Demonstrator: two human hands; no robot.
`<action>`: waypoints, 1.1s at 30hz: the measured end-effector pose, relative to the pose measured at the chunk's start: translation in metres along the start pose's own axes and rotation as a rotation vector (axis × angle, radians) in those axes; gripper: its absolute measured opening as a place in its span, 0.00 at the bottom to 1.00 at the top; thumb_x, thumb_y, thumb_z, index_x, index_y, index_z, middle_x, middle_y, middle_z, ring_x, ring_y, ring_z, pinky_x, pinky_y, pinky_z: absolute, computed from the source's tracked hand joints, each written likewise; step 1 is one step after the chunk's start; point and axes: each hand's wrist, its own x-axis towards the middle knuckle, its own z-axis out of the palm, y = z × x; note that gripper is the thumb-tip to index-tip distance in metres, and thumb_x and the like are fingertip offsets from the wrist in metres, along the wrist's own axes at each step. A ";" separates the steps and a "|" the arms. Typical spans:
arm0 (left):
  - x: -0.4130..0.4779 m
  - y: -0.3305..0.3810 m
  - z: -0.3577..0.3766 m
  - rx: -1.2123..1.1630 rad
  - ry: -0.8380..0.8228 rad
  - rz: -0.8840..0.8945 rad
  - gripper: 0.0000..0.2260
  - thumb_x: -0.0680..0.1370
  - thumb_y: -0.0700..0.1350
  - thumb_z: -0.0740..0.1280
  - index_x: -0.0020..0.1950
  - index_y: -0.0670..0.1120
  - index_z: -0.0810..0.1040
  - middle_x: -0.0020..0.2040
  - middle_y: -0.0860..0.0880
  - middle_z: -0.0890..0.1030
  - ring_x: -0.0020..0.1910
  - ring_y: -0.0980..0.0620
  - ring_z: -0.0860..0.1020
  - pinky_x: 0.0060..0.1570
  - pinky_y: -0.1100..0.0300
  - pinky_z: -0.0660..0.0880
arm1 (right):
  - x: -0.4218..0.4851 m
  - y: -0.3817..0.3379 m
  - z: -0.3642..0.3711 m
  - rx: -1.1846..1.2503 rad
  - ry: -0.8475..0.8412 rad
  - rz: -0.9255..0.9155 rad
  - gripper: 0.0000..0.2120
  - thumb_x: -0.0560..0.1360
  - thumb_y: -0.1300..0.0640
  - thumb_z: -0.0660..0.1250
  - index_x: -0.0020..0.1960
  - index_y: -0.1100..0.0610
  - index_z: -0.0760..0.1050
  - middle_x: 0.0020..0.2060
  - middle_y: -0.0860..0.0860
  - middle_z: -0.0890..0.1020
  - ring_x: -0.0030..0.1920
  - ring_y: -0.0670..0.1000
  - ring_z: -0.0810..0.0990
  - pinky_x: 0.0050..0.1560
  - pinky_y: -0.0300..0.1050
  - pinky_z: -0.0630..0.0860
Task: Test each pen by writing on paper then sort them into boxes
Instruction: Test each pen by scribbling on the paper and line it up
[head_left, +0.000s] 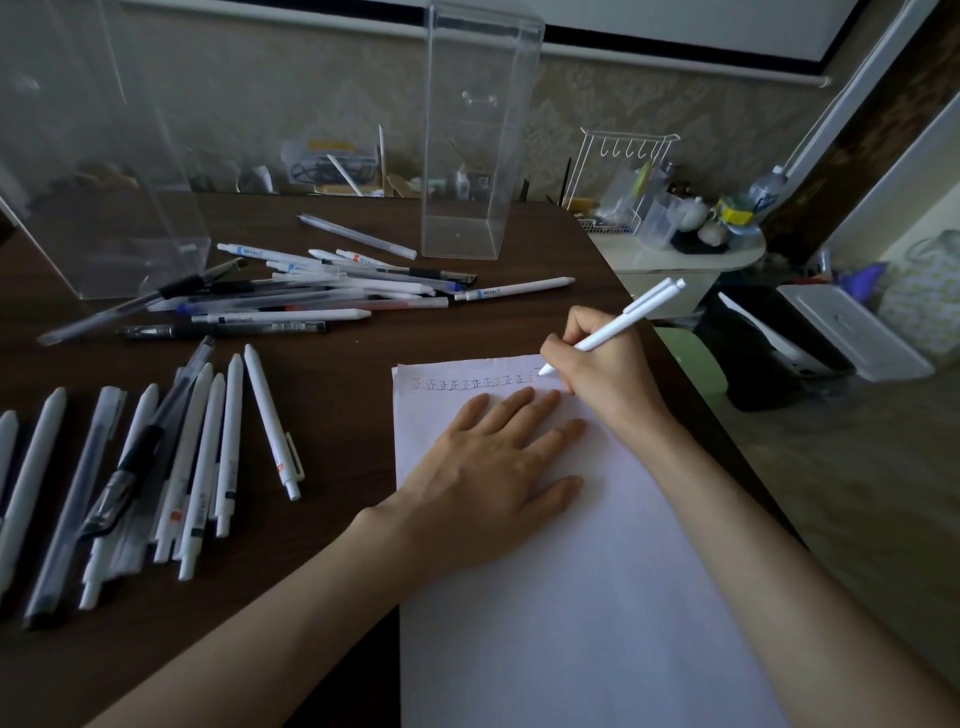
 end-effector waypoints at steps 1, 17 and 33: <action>0.000 -0.001 0.001 0.004 -0.004 -0.001 0.29 0.77 0.62 0.41 0.76 0.54 0.54 0.77 0.48 0.52 0.75 0.49 0.49 0.71 0.53 0.44 | 0.000 0.000 0.000 -0.015 0.004 -0.003 0.14 0.68 0.60 0.64 0.29 0.54 0.60 0.17 0.43 0.71 0.24 0.41 0.73 0.33 0.50 0.70; 0.001 -0.001 0.001 0.010 0.003 -0.002 0.31 0.76 0.63 0.39 0.76 0.53 0.57 0.77 0.47 0.55 0.75 0.48 0.52 0.71 0.52 0.47 | 0.000 -0.002 -0.001 -0.007 0.034 0.000 0.17 0.69 0.67 0.64 0.30 0.56 0.59 0.16 0.44 0.67 0.21 0.40 0.71 0.31 0.44 0.62; 0.000 -0.002 0.002 0.012 0.008 0.004 0.30 0.76 0.63 0.40 0.75 0.53 0.57 0.77 0.47 0.55 0.75 0.48 0.52 0.71 0.52 0.47 | 0.000 -0.001 -0.002 0.030 -0.005 0.002 0.16 0.68 0.65 0.64 0.29 0.55 0.60 0.16 0.44 0.66 0.22 0.41 0.71 0.32 0.46 0.64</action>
